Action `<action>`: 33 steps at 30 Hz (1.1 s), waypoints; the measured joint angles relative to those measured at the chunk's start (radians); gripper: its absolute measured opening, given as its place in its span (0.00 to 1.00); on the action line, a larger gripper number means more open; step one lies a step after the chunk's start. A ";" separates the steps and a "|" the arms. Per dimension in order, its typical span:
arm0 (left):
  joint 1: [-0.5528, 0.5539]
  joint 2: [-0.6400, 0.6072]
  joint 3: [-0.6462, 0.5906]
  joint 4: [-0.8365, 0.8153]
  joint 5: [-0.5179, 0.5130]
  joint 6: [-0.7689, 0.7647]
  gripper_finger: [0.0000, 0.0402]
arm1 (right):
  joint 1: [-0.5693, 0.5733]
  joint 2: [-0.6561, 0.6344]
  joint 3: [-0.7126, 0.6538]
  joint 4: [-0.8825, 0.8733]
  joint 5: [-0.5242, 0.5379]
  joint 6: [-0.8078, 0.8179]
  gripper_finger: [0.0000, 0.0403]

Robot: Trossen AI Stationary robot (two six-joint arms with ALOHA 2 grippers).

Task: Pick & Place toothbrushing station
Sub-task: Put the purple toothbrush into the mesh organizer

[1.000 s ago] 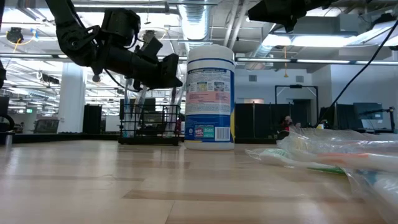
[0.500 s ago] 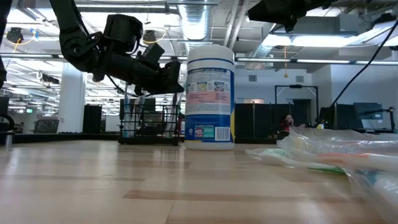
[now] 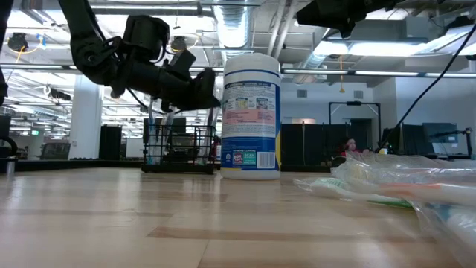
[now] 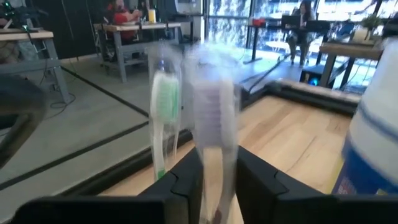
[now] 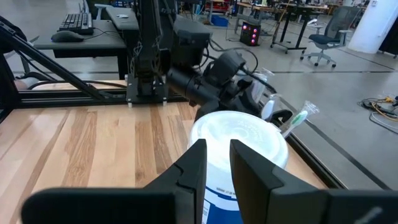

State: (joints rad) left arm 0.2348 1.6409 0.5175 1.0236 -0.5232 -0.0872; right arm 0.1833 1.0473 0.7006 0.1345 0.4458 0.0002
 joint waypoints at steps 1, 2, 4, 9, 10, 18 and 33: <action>0.000 -0.010 0.000 0.003 0.000 0.000 0.20 | 0.000 0.000 0.000 0.000 0.000 0.000 0.15; -0.001 -0.022 0.000 -0.003 0.000 0.000 0.21 | 0.000 0.000 0.000 0.000 0.000 0.000 0.15; -0.006 -0.045 0.000 0.000 0.001 0.000 0.21 | 0.000 0.000 0.000 0.000 0.000 0.000 0.15; -0.022 -0.097 0.000 -0.002 0.000 0.004 0.22 | 0.000 0.000 0.000 0.000 0.000 0.000 0.15; -0.024 -0.105 0.000 -0.003 0.001 0.006 0.22 | 0.000 0.000 0.000 0.000 0.000 0.000 0.15; -0.026 -0.119 -0.001 -0.050 0.000 0.031 0.22 | 0.000 0.000 0.000 0.000 0.000 0.000 0.15; -0.018 -0.119 -0.001 -0.059 -0.028 0.031 0.22 | 0.000 0.000 0.000 -0.003 0.000 0.000 0.15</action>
State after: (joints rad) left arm 0.2173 1.5223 0.5163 0.9649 -0.5514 -0.0566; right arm 0.1831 1.0470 0.7006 0.1318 0.4461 0.0002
